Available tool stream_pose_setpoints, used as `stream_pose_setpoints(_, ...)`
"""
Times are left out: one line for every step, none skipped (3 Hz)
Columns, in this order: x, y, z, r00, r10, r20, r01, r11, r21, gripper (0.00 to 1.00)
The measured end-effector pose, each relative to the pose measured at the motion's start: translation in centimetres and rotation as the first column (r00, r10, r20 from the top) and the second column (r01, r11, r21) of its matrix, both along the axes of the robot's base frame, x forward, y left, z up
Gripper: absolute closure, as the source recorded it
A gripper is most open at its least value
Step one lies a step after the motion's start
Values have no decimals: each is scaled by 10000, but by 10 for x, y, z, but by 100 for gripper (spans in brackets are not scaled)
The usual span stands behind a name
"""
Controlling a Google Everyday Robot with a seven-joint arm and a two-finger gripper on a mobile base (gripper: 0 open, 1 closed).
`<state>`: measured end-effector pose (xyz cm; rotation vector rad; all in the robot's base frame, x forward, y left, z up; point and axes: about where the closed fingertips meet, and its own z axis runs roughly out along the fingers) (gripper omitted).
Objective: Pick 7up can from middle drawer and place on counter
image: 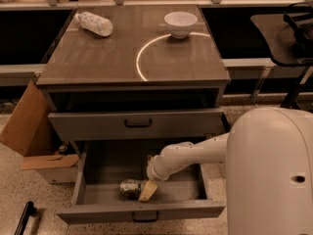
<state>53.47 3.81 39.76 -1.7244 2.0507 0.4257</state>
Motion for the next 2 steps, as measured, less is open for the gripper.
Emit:
stream_pose_setpoints(-2, 7, -5, 9998, 206, 10, -206, 9997, -90, 0)
stream_pose_setpoints(-2, 7, -5, 9998, 207, 10, -207, 9997, -90, 0)
